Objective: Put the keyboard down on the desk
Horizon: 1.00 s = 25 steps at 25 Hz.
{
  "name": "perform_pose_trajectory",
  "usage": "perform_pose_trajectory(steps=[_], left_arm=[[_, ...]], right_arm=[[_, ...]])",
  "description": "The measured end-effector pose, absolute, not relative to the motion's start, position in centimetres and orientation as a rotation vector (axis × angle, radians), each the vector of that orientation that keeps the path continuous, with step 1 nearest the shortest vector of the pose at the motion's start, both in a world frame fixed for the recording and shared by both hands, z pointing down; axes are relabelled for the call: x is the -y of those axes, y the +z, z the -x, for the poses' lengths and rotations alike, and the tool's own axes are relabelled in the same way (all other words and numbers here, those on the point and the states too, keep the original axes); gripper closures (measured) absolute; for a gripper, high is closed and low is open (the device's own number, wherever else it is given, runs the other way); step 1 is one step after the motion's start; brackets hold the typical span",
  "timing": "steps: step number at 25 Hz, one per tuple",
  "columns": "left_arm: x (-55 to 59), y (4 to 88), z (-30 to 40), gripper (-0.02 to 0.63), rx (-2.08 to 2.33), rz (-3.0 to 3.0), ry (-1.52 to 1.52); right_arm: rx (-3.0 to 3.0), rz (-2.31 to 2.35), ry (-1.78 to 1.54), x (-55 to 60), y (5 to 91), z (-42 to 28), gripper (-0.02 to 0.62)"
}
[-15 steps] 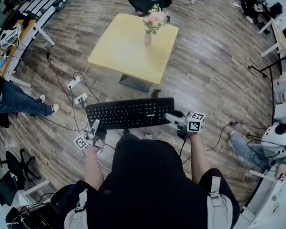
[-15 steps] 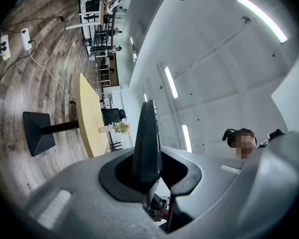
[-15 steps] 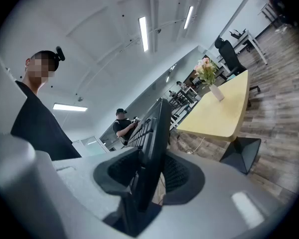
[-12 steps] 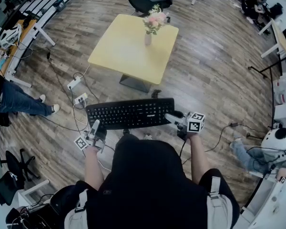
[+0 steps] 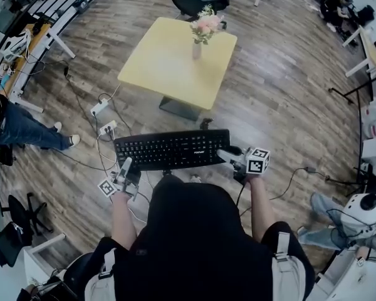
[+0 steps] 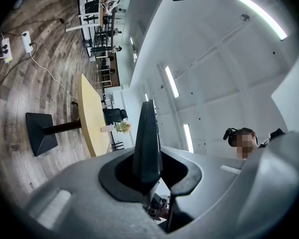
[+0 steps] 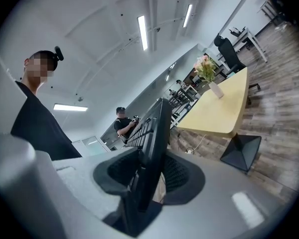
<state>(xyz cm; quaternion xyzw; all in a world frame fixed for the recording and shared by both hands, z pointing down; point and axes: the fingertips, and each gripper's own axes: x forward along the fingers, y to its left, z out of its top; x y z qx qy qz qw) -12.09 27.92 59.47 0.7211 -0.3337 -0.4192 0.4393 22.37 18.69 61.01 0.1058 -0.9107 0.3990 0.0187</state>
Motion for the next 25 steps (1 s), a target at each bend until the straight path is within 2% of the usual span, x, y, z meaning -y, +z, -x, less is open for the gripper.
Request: perform_pose_trajectory(steps=[16,25], left_arm=[[-29.8,59.4,11.7,0.524,0.837,-1.792,-1.042],[-27.0,60.3,15.1,0.525,0.834,-1.772,-1.018]], right_arm=[[2.839,-0.307,1.242,-20.3,61.8,-22.8,0.449],[2.795,-0.334,1.27,-18.0,62.3,-19.5,0.448]])
